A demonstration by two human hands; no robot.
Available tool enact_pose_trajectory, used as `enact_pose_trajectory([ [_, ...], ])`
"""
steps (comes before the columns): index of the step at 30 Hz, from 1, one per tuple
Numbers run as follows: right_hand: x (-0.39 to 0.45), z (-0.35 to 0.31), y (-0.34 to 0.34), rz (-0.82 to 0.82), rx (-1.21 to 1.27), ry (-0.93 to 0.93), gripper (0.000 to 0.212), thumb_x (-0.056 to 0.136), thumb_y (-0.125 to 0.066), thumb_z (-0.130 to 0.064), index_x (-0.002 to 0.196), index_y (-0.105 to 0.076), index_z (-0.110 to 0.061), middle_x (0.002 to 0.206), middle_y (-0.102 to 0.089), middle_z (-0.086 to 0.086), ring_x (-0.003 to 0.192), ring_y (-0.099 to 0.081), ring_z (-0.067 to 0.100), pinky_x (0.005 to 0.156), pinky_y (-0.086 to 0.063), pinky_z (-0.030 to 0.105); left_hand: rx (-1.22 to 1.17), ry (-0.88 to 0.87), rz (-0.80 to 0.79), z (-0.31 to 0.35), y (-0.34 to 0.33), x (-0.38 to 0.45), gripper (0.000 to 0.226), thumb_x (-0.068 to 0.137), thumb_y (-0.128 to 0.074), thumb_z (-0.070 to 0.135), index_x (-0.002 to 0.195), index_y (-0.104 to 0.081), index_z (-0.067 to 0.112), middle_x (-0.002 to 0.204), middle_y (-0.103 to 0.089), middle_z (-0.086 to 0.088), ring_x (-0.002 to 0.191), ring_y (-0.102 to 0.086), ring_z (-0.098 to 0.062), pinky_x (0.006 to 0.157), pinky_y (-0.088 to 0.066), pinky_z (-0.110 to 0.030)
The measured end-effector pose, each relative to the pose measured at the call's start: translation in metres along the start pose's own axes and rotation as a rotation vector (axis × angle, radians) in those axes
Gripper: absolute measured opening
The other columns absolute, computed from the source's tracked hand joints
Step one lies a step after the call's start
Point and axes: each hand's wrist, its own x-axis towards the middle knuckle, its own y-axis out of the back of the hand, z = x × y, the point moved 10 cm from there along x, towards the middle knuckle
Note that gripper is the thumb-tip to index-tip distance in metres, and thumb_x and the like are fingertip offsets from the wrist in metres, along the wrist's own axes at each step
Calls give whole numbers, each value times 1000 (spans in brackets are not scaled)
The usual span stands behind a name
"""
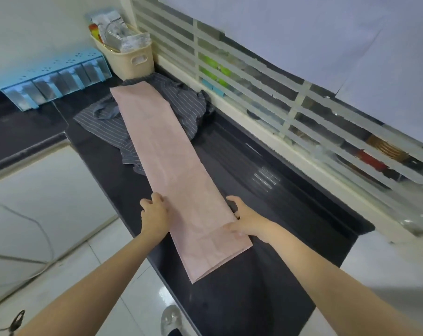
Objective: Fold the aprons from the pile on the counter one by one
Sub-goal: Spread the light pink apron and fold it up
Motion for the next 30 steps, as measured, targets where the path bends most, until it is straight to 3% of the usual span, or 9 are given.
enact_pose_trajectory([
  [4, -11, 6, 1, -100, 382, 14, 37, 93, -43, -7, 120, -63, -23, 121, -61, 3, 110, -60, 22, 91, -52, 33, -61, 3, -73, 1, -14, -12, 25, 93, -41, 7, 117, -39, 5, 109, -28, -11, 92, -55, -40, 84, -45, -41],
  [8, -22, 6, -2, -274, 603, -47, 48, 84, -25, 9, 110, -66, 6, 120, -63, 19, 109, -61, 33, 86, -54, 38, 236, -96, -51, 10, -13, -15, 25, 98, -38, 12, 121, -45, 8, 120, -35, -13, 104, -42, -34, 86, -41, -35],
  [11, -29, 0, -3, -351, 539, -36, 59, 80, -22, 22, 117, -63, 1, 126, -59, 19, 114, -59, 30, 87, -54, 33, 499, -471, 3, 44, -13, -32, 24, 90, -54, 11, 114, -53, 12, 114, -46, -9, 100, -48, -27, 75, -39, -31],
  [15, -11, -5, 6, -189, 89, 128, 48, 87, -47, 14, 118, -64, -19, 120, -64, 9, 117, -57, 23, 97, -49, 31, 463, -864, -376, 57, -52, -59, 25, 73, -66, 21, 95, -56, 21, 94, -53, 0, 86, -56, -22, 72, -48, -31],
  [19, -3, -36, 15, 97, -874, 355, 29, 91, -57, -11, 106, -70, -33, 105, -39, -6, 100, -30, 11, 95, -32, 25, 282, -819, -629, 64, -64, -68, 34, 76, -43, 20, 106, -60, 21, 96, -43, 7, 94, -48, -16, 86, -42, -32],
  [21, -6, -38, 10, 49, -1008, 368, 16, 92, -55, -18, 98, -69, -22, 111, -37, -4, 96, -28, 13, 89, -30, 25, 311, -834, -696, 64, -70, -69, 37, 82, -45, 9, 111, -62, 25, 97, -44, 7, 93, -45, -12, 88, -41, -31],
  [25, 7, -17, 11, -81, -534, 47, 33, 97, -45, -40, 79, -56, -15, 92, -54, 1, 81, -56, 16, 69, -39, 20, 336, -691, -715, 58, -66, -47, 30, 79, -40, 12, 97, -63, 7, 95, -53, -1, 93, -48, -22, 78, -36, -29],
  [28, 21, -13, 14, 82, -232, -87, 44, 99, -43, -37, 62, -37, -14, 61, -41, 3, 50, -39, 13, 44, -31, 18, 374, -536, -685, 43, -47, -20, 41, 79, -38, 32, 104, -61, 9, 106, -60, -7, 100, -53, -26, 81, -35, -27],
  [30, 29, -15, 4, 189, -126, -119, 42, 98, -42, -35, 63, -37, -12, 60, -44, 7, 50, -41, 16, 44, -35, 21, 26, -352, -712, 29, -28, 1, 45, 84, -44, 38, 112, -64, 8, 113, -62, 0, 111, -56, -21, 86, -38, -21],
])
